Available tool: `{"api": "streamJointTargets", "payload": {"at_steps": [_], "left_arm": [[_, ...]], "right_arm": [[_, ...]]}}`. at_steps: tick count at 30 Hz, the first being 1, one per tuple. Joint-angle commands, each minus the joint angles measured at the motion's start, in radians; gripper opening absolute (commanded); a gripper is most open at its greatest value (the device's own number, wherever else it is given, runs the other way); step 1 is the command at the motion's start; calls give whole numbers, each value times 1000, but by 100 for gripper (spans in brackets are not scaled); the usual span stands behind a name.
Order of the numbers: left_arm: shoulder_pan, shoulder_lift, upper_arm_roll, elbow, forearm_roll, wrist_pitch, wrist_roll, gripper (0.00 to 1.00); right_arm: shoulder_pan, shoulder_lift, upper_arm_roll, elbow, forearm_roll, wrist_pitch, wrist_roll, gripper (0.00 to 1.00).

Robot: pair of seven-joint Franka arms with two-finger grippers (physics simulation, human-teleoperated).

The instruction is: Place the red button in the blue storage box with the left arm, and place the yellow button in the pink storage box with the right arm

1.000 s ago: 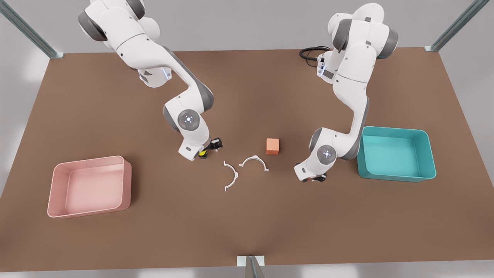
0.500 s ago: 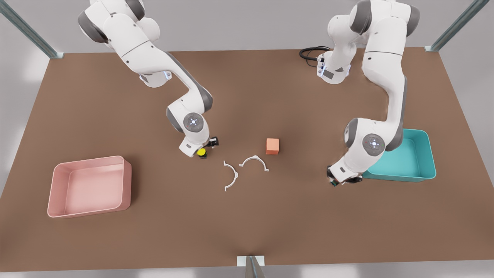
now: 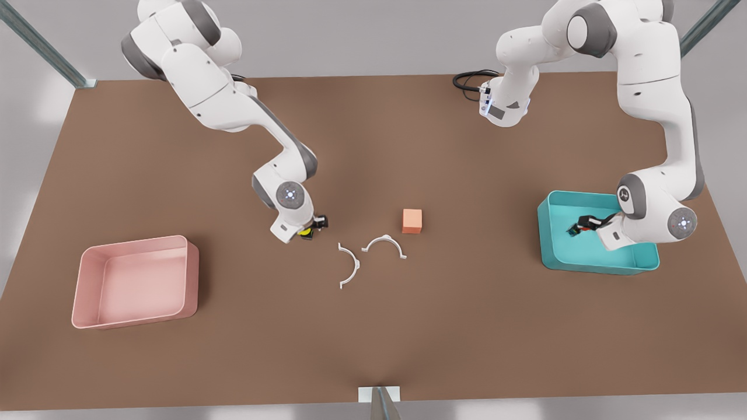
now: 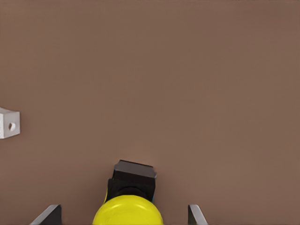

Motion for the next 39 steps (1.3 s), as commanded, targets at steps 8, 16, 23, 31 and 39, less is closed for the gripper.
{"api": "streamJointTargets", "payload": {"at_steps": [8, 16, 23, 31, 39], "left_arm": [[-229, -11, -10, 560, -81, -297, -679, 100], [-261, -124, -62, 533, 6, -391, -745, 100], [-264, -126, -62, 533, 2, -392, -745, 100], [-264, -129, -63, 533, 3, -392, -745, 100], [-270, -130, -63, 533, 3, -392, -745, 100]], "right_arm": [[-17, 13, 0, -71, -5, 137, 45, 100], [-17, 26, 0, -94, -5, 188, 48, 84], [-18, 18, 0, -92, -5, 187, 46, 42], [-57, -85, 0, -83, -5, 173, 43, 36], [-279, -188, 11, 81, 0, -110, -284, 37]]}}
